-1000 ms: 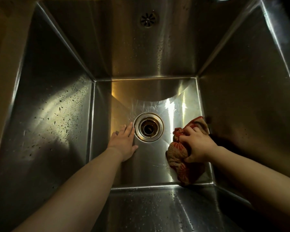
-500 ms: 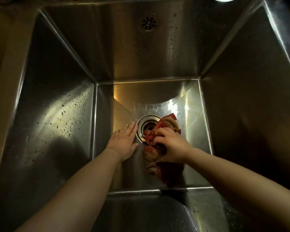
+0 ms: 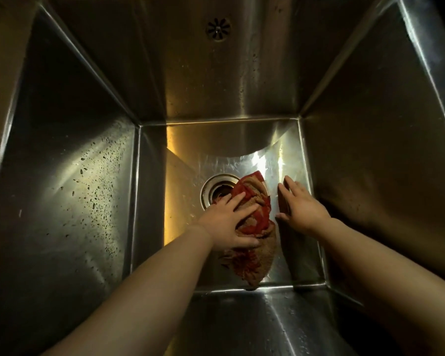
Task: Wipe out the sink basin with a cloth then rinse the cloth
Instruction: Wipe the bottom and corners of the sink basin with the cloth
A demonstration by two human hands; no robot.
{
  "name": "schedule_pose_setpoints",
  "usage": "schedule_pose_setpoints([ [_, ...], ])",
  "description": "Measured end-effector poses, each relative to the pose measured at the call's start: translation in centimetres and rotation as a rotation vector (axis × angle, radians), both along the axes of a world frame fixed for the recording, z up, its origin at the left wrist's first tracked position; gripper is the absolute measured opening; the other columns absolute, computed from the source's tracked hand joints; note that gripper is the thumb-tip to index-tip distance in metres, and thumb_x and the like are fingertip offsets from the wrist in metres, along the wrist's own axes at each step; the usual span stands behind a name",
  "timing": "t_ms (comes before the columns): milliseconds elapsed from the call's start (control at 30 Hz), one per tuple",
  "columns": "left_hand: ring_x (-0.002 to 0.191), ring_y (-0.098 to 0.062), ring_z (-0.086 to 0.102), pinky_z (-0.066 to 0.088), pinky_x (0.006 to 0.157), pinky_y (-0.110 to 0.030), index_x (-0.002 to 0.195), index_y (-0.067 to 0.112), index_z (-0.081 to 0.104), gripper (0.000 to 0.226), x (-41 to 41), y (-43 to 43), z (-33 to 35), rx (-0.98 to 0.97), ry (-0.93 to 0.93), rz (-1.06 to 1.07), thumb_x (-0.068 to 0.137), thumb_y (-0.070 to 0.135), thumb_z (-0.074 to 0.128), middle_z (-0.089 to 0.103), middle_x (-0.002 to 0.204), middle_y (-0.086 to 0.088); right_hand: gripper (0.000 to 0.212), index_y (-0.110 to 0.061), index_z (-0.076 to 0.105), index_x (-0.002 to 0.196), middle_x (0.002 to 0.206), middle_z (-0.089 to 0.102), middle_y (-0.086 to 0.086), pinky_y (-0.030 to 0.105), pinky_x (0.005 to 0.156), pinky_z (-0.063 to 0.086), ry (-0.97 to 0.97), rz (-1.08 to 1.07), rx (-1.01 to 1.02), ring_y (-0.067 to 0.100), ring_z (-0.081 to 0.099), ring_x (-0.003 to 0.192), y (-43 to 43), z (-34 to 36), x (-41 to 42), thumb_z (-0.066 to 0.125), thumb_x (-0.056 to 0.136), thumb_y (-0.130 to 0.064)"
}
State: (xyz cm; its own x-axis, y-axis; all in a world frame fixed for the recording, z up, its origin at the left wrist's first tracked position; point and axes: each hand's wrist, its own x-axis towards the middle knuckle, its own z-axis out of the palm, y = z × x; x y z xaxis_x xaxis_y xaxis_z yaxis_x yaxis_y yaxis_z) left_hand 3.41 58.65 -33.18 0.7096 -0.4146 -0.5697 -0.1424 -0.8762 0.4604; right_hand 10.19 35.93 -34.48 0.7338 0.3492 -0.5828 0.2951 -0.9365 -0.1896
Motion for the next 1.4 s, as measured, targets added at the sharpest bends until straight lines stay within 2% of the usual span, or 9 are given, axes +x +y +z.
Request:
schedule_pose_setpoints([
  [67, 0.146, -0.030, -0.004, 0.012, 0.117, -0.053, 0.144, 0.051, -0.006, 0.103, -0.2, -0.4, -0.3, 0.034, 0.009, -0.026, 0.068, 0.075, 0.059, -0.011, 0.159, 0.005, 0.088, -0.023, 0.003, 0.151, 0.159, -0.011, -0.001, 0.040, 0.114, 0.019, 0.006, 0.003, 0.002, 0.022, -0.004, 0.146, -0.1, 0.0, 0.0, 0.060, 0.087, -0.045],
  [167, 0.143, -0.032, 0.007, 0.022, 0.115, -0.050, 0.144, 0.049, 0.000, 0.106, -0.3, -0.6, -0.6, 0.084, -0.047, -0.035, 0.068, 0.051, 0.074, -0.004, 0.158, 0.002, 0.090, -0.024, 0.004, 0.151, 0.159, -0.010, -0.003, 0.040, 0.114, 0.021, 0.002, -0.014, 0.008, 0.022, -0.004, 0.146, -0.1, 0.0, -0.1, 0.063, 0.085, -0.042],
  [467, 0.137, -0.031, 0.020, 0.029, 0.110, -0.044, 0.144, 0.036, 0.028, 0.088, 1.0, 0.1, 0.7, 0.097, -0.124, -0.030, 0.069, 0.038, 0.074, 0.017, 0.153, -0.002, 0.085, -0.030, 0.009, 0.149, 0.159, -0.005, -0.001, 0.055, 0.115, 0.017, -0.017, -0.125, 0.098, 0.028, -0.003, 0.145, 2.2, -0.7, -0.6, 0.063, 0.085, -0.043],
  [633, 0.135, -0.029, 0.021, 0.031, 0.108, -0.043, 0.143, 0.035, 0.030, 0.085, 3.3, 5.9, 2.1, 0.266, -0.232, 0.041, 0.071, 0.037, 0.075, 0.019, 0.152, -0.001, 0.084, -0.035, 0.006, 0.149, 0.158, -0.013, -0.003, 0.058, 0.114, 0.010, -0.027, -0.117, 0.031, 0.028, -0.011, 0.144, 3.2, -1.4, -1.4, 0.060, 0.085, -0.048],
  [733, 0.139, -0.029, 0.018, 0.026, 0.111, -0.050, 0.144, 0.032, 0.026, 0.084, 4.1, 7.8, 2.2, 0.390, -0.298, 0.133, 0.074, 0.030, 0.072, 0.017, 0.155, -0.001, 0.084, -0.035, 0.005, 0.149, 0.158, -0.014, -0.002, 0.059, 0.114, 0.009, -0.024, -0.111, 0.035, 0.029, -0.013, 0.144, 3.3, -1.3, -1.4, 0.060, 0.086, -0.047],
  [867, 0.145, -0.035, -0.008, 0.004, 0.110, -0.064, 0.146, 0.046, -0.001, 0.084, 4.5, 6.6, 1.3, 0.368, -0.079, 0.269, 0.083, 0.041, 0.055, -0.008, 0.159, 0.005, 0.084, -0.034, 0.005, 0.149, 0.158, -0.015, -0.002, 0.058, 0.114, 0.008, -0.025, -0.112, 0.036, 0.029, -0.014, 0.144, 3.4, -1.2, -1.5, 0.060, 0.087, -0.045],
  [967, 0.143, -0.038, -0.011, 0.011, 0.108, -0.068, 0.144, 0.049, -0.007, 0.079, 4.2, 6.4, 0.6, 0.391, -0.068, 0.245, 0.086, 0.059, 0.045, -0.012, 0.158, 0.006, 0.084, -0.034, 0.005, 0.149, 0.158, -0.015, -0.002, 0.058, 0.114, 0.007, -0.022, -0.116, 0.037, 0.029, -0.015, 0.144, 3.4, -1.1, -1.5, 0.060, 0.087, -0.044],
  [1233, 0.140, -0.039, -0.002, 0.030, 0.105, -0.063, 0.139, 0.041, 0.020, 0.069, 0.8, 6.7, 1.0, 0.380, 0.004, 0.149, 0.083, 0.037, 0.059, 0.003, 0.153, 0.005, 0.084, -0.033, 0.005, 0.150, 0.158, -0.015, -0.001, 0.058, 0.115, 0.008, -0.018, -0.115, 0.035, 0.029, -0.013, 0.144, 3.5, -0.8, -1.6, 0.060, 0.087, -0.044],
  [1400, 0.129, -0.034, 0.014, 0.035, 0.098, -0.061, 0.130, 0.041, 0.024, 0.072, -2.3, 7.7, 0.9, 0.387, 0.082, 0.000, 0.071, 0.046, 0.065, 0.013, 0.140, 0.003, 0.083, -0.033, 0.006, 0.149, 0.158, -0.013, -0.002, 0.059, 0.114, 0.011, -0.023, -0.103, 0.033, 0.029, -0.011, 0.144, 3.3, -0.9, -1.5, 0.059, 0.087, -0.046],
])
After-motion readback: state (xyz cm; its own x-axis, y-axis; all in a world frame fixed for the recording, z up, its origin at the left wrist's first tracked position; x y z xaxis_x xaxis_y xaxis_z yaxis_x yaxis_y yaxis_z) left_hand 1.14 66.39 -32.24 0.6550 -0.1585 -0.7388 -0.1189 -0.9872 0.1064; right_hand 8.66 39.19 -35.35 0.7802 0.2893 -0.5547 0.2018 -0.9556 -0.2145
